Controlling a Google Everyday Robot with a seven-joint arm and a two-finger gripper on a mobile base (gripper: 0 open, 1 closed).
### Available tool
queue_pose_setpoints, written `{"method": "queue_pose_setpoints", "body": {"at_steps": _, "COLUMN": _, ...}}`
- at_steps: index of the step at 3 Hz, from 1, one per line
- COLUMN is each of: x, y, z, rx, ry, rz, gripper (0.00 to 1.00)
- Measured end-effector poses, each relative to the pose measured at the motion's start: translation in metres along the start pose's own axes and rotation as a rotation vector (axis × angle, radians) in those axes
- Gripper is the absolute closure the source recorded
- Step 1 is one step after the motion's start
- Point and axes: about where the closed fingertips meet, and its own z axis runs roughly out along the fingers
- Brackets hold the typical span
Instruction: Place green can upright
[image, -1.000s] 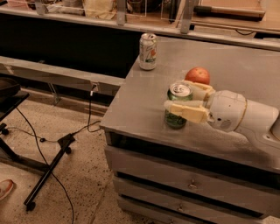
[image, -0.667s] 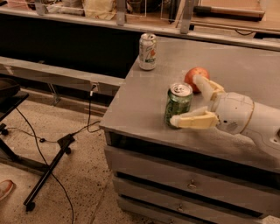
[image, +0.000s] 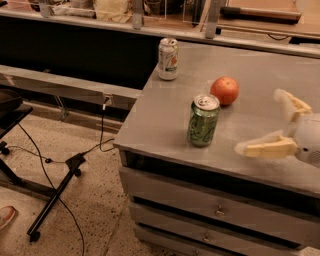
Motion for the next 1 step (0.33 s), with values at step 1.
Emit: {"method": "queue_pose_setpoints", "body": {"at_steps": 1, "x": 0.0, "y": -0.0032, "z": -0.0097, "rx": 0.017, "ry": 0.016, "rz": -0.002, "gripper": 0.0}}
